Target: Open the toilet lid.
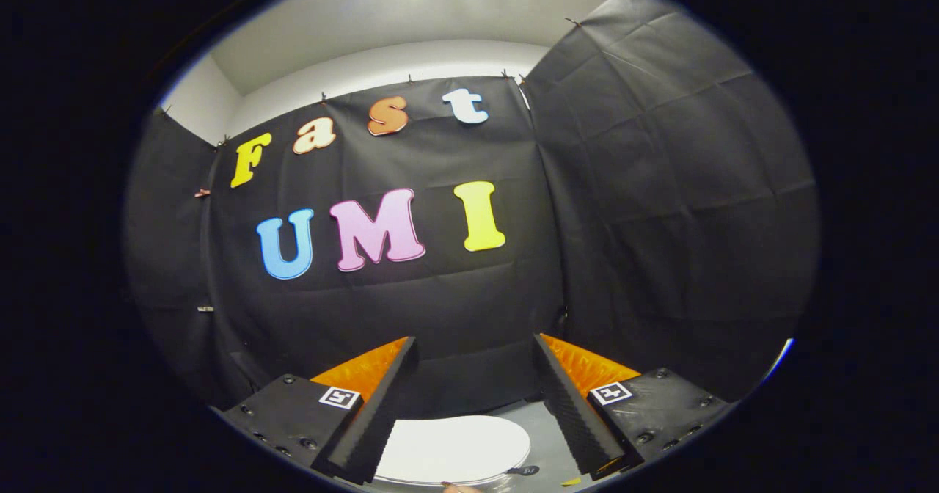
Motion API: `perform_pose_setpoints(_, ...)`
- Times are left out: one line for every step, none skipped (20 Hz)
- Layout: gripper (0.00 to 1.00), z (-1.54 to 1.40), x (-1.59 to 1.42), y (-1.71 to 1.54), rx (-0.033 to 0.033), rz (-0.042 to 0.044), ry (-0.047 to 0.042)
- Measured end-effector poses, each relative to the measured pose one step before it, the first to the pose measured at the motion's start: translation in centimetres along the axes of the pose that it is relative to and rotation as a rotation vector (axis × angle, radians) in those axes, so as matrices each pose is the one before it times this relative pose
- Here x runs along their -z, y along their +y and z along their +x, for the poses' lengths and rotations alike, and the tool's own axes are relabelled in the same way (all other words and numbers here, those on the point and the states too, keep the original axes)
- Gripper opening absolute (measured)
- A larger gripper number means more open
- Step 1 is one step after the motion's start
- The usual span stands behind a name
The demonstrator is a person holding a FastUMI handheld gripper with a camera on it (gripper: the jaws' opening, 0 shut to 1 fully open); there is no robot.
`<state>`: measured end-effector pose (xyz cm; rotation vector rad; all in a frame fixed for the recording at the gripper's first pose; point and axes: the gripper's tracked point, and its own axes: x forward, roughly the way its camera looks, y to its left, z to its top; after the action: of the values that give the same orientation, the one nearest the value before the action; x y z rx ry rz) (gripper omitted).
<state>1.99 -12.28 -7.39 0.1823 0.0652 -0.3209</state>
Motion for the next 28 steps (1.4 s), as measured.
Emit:
perform_pose_setpoints(0.98,0.498,1.206,-0.644,0.00891,0.01345,0.01869)
perform_pose_setpoints(0.98,0.567,1.113,-0.646,0.00877,0.00781,0.01708)
perform_pose_setpoints(0.98,0.677,1.314,-0.721,0.01105,0.00268,0.01961)
perform_pose_setpoints(0.98,0.576,1.240,-0.601,0.01072,0.00158,0.01903)
perform_pose_setpoints(0.98,0.454,1.179,-0.484,0.00931,0.00441,0.01739)
perform_pose_setpoints(0.98,0.508,1.213,-0.512,0.00774,0.01003,0.01668)
perform_pose_setpoints(0.98,0.697,1.126,-0.509,0.00396,0.01676,0.01577)
perform_pose_setpoints(0.98,0.663,1.086,-0.522,0.00468,0.02232,0.01788)
perform_pose_setpoints(0.98,0.591,1.197,-0.456,0.00438,0.02784,0.01983)
perform_pose_setpoints(0.98,0.638,1.225,-0.781,0.00804,0.02977,0.02165)
perform_pose_setpoints(0.98,0.612,1.115,-0.950,0.00846,0.03284,0.01693)
perform_pose_setpoints(0.98,0.631,1.055,-0.985,0.00951,0.03322,0.00807)
perform_pose_setpoints(0.99,0.749,0.879,-1.138,0.01840,0.02854,0.00541)
perform_pose_setpoints(0.99,0.740,1.023,-1.374,0.02315,0.02628,0.01182)
perform_pose_setpoints(0.99,0.773,1.148,-1.330,0.01891,0.03069,0.01636)
perform_pose_setpoints(0.99,0.562,1.174,-1.278,0.01614,0.03049,0.02018)
perform_pose_setpoints(0.99,0.599,1.161,-1.448,0.01494,0.02892,0.02034)
perform_pose_setpoints(0.99,0.649,1.157,-1.384,0.01866,0.02622,0.02092)
perform_pose_setpoints(0.99,0.739,1.036,-1.285,0.01215,0.02841,0.02045)
perform_pose_setpoints(0.99,0.632,1.130,-1.240,0.00976,0.02798,0.02268)
perform_pose_setpoints(0.99,0.694,0.937,-1.153,0.00786,0.03497,0.02368)
perform_pose_setpoints(0.99,0.672,0.924,-1.114,0.00376,0.04073,0.02255)
perform_pose_setpoints(0.99,0.730,0.865,-1.182,0.00815,0.04639,0.02277)
perform_pose_setpoints(0.98,0.757,0.588,-1.237,0.00966,0.05323,0.01703)
perform_pose_setpoints(0.99,0.647,0.630,-1.193,0.00922,0.04935,0.01178)
perform_pose_setpoints(0.99,0.647,0.628,-1.230,0.01046,0.04163,0.00954)
perform_pose_setpoints(0.98,0.599,0.612,-1.101,0.00553,0.03858,0.01248)
perform_pose_setpoints(0.98,0.407,1.076,-1.176,0.00128,0.04267,0.01767)
